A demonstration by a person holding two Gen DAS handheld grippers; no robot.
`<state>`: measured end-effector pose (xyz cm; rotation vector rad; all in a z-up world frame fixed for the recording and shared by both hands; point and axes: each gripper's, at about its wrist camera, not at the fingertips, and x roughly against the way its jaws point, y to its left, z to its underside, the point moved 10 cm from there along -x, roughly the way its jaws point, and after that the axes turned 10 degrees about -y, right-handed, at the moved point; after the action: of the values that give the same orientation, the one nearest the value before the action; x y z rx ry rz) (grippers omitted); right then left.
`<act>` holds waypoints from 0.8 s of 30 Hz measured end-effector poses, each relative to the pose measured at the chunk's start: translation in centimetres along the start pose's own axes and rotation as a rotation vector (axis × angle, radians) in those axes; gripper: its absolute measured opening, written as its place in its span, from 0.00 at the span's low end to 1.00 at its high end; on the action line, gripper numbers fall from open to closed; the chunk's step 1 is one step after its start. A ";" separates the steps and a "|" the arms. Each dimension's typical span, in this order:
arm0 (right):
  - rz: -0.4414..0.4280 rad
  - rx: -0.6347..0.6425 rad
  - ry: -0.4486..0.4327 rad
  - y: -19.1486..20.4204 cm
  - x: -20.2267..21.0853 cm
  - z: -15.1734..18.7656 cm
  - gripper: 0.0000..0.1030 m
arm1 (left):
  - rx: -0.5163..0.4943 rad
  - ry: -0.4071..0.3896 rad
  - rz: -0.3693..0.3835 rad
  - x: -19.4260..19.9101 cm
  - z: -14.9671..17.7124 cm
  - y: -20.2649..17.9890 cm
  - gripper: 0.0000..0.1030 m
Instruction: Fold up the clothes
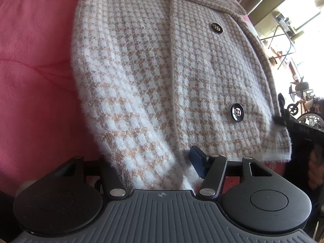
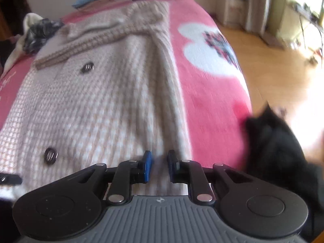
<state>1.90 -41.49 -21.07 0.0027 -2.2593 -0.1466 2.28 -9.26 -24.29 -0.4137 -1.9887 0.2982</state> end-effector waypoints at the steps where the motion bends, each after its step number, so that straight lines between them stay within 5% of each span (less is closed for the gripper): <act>1: 0.002 0.012 -0.006 0.2 0.5 -0.2 0.17 | -0.003 0.000 0.002 0.0 0.0 -0.1 0.60; 6: -0.046 0.043 -0.169 3.1 0.5 -5.1 0.18 | -0.017 -0.006 -0.004 0.1 0.1 -0.2 0.60; 13: -0.101 -0.096 -0.188 3.8 -6.0 -5.7 0.18 | 0.006 -0.015 -0.002 0.5 0.1 0.0 0.60; 19: -0.167 -0.087 -0.079 5.7 -1.4 1.1 0.18 | 0.006 -0.011 0.005 0.3 0.1 0.0 0.62; 24: -0.162 -0.163 -0.052 4.3 0.7 0.1 0.18 | -0.002 -0.015 0.000 0.3 0.1 -0.1 0.62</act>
<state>1.54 -37.28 -20.14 0.0967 -2.2914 -0.4210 2.07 -9.25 -24.01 -0.4137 -2.0042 0.2995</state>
